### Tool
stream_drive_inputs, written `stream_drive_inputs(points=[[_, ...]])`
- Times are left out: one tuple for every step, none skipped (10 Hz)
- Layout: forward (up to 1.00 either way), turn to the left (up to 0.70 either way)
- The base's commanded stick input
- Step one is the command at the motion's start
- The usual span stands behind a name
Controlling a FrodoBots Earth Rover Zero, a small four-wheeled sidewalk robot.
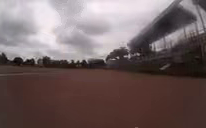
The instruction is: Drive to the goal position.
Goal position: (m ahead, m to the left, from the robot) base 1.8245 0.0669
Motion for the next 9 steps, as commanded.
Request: stream_drive_inputs(points=[[0.70,0.00],[0.70,0.00],[0.70,0.00],[0.70,0.00],[0.70,0.00],[0.70,0.00],[0.70,0.00],[0.70,0.00],[0.70,0.00]])
